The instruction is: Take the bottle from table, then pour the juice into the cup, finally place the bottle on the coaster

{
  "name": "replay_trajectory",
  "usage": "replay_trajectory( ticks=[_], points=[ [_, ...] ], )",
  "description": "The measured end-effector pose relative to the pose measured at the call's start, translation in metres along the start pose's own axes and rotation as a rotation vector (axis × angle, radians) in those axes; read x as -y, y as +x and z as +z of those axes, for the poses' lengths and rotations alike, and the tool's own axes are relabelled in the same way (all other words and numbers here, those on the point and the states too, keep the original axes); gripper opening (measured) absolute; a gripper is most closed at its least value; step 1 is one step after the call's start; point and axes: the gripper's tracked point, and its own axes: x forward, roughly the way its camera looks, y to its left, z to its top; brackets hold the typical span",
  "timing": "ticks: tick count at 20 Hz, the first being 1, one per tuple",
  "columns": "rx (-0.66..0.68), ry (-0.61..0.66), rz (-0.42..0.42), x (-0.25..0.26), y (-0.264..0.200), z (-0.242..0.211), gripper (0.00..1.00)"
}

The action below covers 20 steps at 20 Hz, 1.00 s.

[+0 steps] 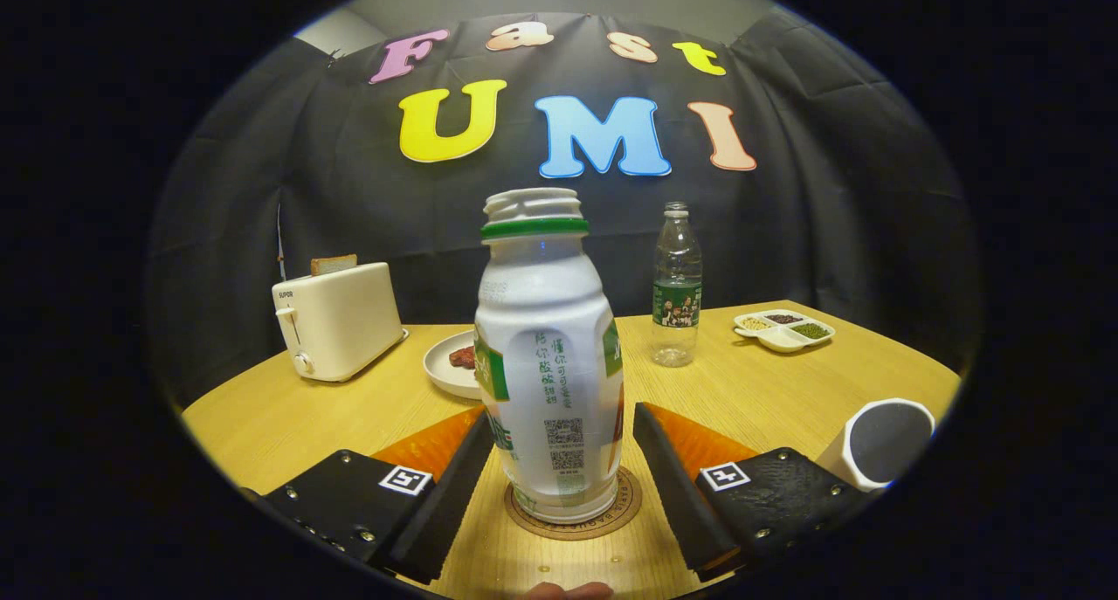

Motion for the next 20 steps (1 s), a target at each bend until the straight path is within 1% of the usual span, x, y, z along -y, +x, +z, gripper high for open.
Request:
replay_trajectory(
  ticks=[4, 7, 11, 15, 17, 20],
  points=[
    [0.034, 0.005, 0.025, -0.003, -0.003, 0.01, 0.96],
    [0.1, 0.014, 0.054, -0.011, -0.015, 0.038, 0.96],
    [0.232, 0.005, 0.084, -0.02, -0.052, 0.098, 0.96],
    [0.339, 0.002, 0.072, -0.015, -0.092, 0.164, 0.96],
    [0.378, 0.004, 0.07, -0.01, -0.109, 0.188, 0.96],
    [0.448, 0.039, 0.071, 0.003, -0.128, 0.215, 0.96]
  ],
)
